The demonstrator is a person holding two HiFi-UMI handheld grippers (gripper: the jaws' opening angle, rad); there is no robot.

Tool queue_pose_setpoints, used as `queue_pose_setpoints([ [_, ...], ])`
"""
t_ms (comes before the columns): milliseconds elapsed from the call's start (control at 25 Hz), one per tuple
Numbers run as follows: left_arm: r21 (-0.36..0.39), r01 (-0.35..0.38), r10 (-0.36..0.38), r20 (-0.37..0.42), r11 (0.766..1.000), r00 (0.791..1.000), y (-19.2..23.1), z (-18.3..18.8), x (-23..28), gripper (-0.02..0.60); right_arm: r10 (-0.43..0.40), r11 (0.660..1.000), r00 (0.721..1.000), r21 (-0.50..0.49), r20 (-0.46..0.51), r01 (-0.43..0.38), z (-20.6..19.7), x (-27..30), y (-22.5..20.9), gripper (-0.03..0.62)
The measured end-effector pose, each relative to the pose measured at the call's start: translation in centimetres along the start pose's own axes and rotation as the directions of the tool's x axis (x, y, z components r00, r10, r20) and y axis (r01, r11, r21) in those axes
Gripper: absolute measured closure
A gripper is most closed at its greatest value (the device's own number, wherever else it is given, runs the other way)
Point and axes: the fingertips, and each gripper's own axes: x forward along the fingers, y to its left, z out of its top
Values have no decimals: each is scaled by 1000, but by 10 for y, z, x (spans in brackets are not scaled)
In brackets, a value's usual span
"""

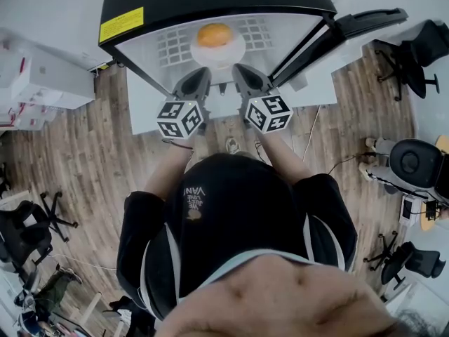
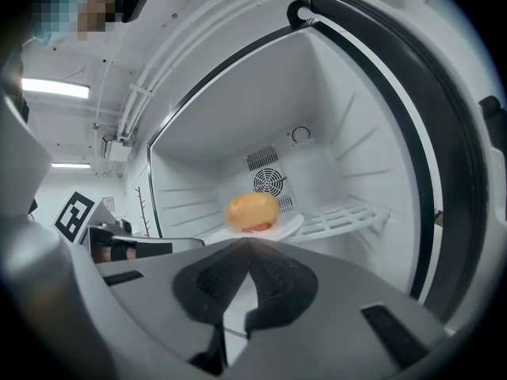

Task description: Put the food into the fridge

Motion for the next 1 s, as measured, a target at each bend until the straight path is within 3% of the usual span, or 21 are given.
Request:
queue_pose_setpoints([
  [1000,-29,-29,29,5,999,1000,18,8,25,561,37,999,999,-3,-4,-37,10,32,-13,582],
])
